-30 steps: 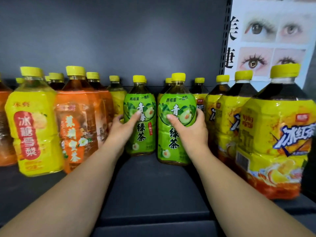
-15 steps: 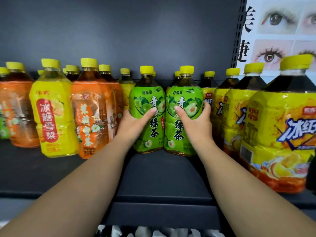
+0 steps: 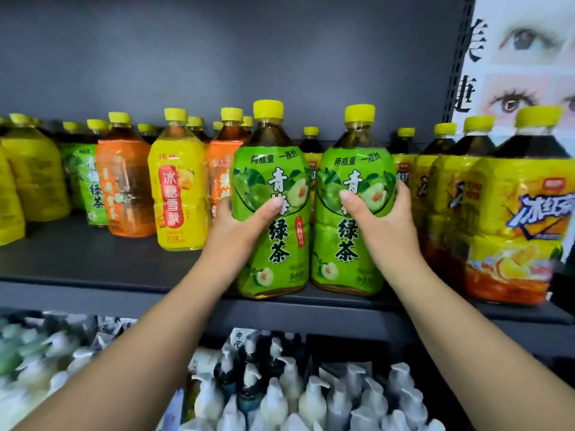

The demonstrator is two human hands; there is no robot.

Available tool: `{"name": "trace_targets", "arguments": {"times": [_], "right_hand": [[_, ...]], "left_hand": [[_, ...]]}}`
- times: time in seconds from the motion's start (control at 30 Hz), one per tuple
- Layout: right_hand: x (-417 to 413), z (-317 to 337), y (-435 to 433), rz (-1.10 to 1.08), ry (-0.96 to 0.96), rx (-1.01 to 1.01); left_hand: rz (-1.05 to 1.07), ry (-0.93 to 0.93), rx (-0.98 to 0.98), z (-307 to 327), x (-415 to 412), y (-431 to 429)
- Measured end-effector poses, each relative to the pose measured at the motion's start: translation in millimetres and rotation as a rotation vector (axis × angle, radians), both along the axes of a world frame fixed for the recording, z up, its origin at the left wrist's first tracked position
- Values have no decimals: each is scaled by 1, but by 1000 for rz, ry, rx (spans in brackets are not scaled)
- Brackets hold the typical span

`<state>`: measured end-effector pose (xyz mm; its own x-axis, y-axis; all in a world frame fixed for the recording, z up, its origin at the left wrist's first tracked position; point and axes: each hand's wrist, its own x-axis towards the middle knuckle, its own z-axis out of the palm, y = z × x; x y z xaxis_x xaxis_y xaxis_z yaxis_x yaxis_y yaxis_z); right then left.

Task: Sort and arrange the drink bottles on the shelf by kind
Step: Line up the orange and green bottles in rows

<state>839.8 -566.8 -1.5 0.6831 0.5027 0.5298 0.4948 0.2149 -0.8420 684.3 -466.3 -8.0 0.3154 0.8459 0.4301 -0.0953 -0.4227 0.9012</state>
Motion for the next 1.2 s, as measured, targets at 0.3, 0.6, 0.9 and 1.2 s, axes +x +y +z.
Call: {"name": "trace_targets", "arguments": {"times": [0.3, 0.6, 0.9, 1.2], "right_hand": [[-89, 4, 34, -46, 24, -49], [-190, 0, 102, -3, 37, -31], [-271, 2, 184, 106, 41, -105], [-294, -7, 251, 129, 57, -54]], "left_hand": [[35, 16, -24, 3, -98, 44], [152, 17, -44, 1, -200, 118], [307, -18, -55, 0, -260, 188], [451, -14, -57, -8, -255, 254]]}}
